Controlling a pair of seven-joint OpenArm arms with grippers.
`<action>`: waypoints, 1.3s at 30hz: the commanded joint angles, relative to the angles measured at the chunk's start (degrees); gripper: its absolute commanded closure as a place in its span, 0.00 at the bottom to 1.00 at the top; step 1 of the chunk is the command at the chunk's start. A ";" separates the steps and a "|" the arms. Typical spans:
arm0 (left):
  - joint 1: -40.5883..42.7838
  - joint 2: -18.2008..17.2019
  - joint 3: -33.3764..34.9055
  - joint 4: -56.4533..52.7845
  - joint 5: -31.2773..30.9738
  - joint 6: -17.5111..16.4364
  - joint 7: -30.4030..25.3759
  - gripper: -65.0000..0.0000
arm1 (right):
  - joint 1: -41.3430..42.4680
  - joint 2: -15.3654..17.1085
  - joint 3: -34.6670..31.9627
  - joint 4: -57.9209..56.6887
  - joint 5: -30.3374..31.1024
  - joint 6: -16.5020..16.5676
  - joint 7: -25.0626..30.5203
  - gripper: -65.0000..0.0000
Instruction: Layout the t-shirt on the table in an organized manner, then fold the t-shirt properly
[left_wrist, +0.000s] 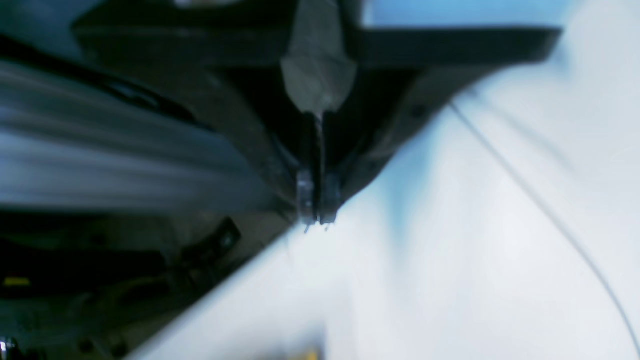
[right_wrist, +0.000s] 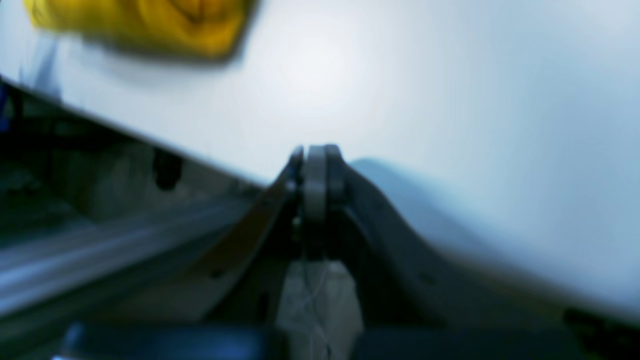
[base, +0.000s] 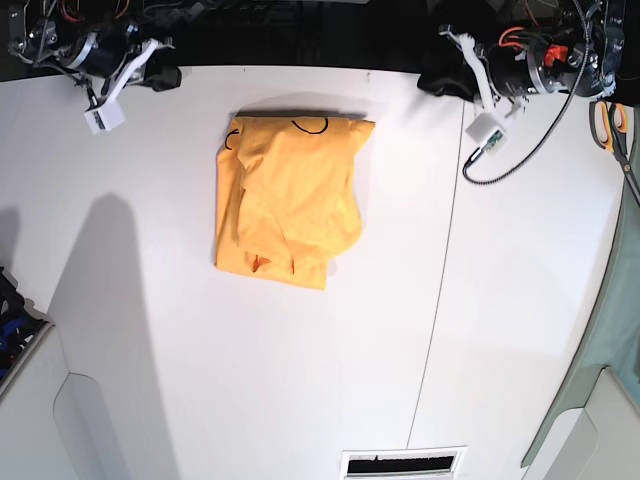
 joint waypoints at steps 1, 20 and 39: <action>1.97 -0.52 -0.61 0.87 -1.14 -0.54 -0.35 0.98 | -1.46 0.66 0.13 1.14 1.14 0.46 0.52 1.00; 9.99 -0.48 10.34 -25.05 17.99 1.57 -9.25 0.98 | -7.80 0.63 -17.64 -19.82 -13.90 -2.97 9.73 1.00; -16.20 6.91 28.89 -61.92 25.62 9.64 -13.70 0.98 | 11.98 -0.20 -22.82 -46.05 -22.40 -12.00 9.40 1.00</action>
